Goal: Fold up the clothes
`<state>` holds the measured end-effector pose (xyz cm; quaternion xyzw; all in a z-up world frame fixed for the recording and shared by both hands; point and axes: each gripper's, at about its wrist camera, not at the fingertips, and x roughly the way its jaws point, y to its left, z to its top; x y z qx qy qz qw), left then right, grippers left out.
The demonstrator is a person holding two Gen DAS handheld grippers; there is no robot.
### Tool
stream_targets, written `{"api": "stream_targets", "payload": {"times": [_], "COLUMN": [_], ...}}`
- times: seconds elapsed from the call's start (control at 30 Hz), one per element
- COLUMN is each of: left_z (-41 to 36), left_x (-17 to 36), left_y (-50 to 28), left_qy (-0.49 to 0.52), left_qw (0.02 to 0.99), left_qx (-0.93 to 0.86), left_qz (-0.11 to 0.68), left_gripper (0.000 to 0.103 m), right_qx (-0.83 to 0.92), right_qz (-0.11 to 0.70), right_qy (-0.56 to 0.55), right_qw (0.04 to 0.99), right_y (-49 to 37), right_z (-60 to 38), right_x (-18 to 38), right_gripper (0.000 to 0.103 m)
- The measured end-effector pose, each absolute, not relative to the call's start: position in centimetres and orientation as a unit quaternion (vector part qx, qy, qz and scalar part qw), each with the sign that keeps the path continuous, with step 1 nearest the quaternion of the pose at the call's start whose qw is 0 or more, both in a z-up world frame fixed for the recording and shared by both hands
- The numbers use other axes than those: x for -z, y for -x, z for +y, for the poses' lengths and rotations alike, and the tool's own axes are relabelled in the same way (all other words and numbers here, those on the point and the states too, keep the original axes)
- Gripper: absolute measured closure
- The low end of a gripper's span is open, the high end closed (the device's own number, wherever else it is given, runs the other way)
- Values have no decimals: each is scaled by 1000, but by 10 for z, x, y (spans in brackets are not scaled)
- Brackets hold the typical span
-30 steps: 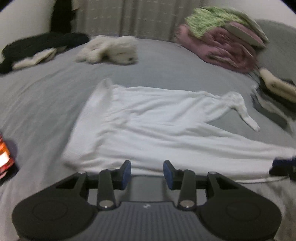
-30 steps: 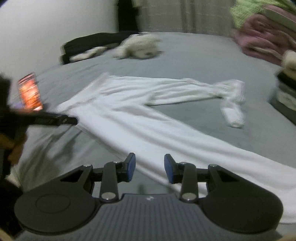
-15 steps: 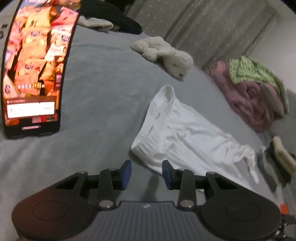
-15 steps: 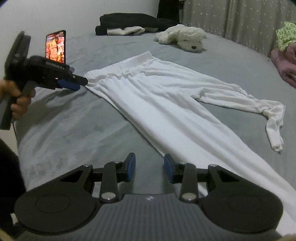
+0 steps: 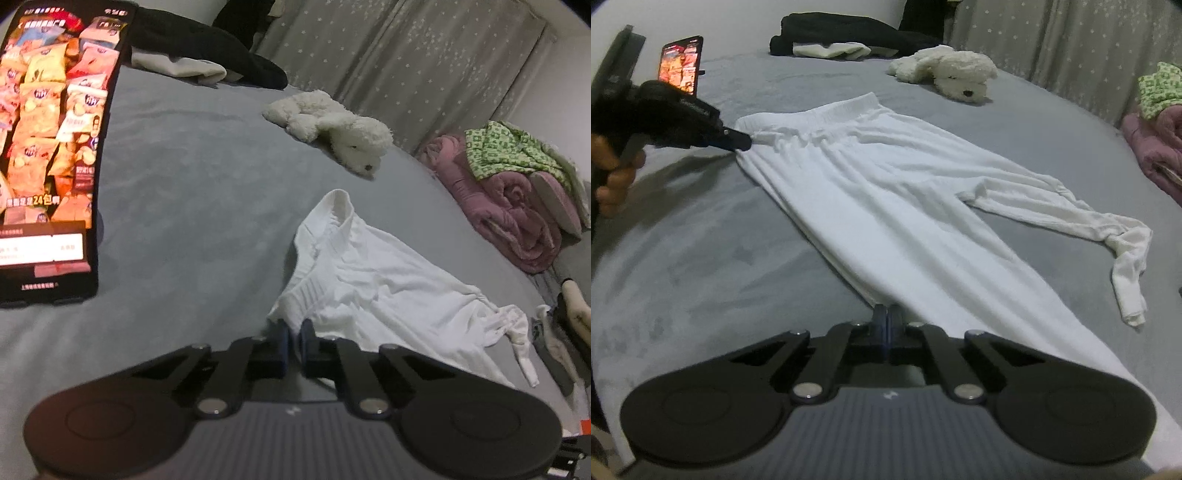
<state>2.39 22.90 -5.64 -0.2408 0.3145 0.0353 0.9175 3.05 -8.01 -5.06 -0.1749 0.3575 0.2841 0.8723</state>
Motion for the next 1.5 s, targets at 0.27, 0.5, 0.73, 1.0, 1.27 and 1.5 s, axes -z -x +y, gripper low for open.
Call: {"api": "stream_targets", "payload": {"times": [0.27, 0.5, 0.73, 1.0, 1.27, 1.5], "left_z": [239, 246, 247, 246, 232, 219], "left_x": [35, 32, 35, 39, 21, 28], "left_y": [-7, 9, 18, 9, -14, -68], "left_qy": [226, 207, 179, 169, 136, 119], "left_qw": [925, 923, 911, 899, 918, 924], "left_qx": [-35, -36, -39, -24, -8, -4], "left_qz": [303, 321, 368, 404, 373, 365], "left_gripper": [98, 98, 98, 85, 56, 50], "right_qx": [-318, -352, -366, -362, -362, -317], "right_qz": [367, 389, 428, 459, 441, 436], "right_qy": [143, 126, 121, 124, 68, 32], "right_qw": [863, 842, 818, 802, 818, 842], "right_y": [-15, 5, 12, 3, -19, -56], "right_z": [-81, -78, -72, -66, -75, -83], "right_x": [28, 17, 22, 36, 14, 13], "right_gripper": [103, 103, 103, 94, 68, 68]}}
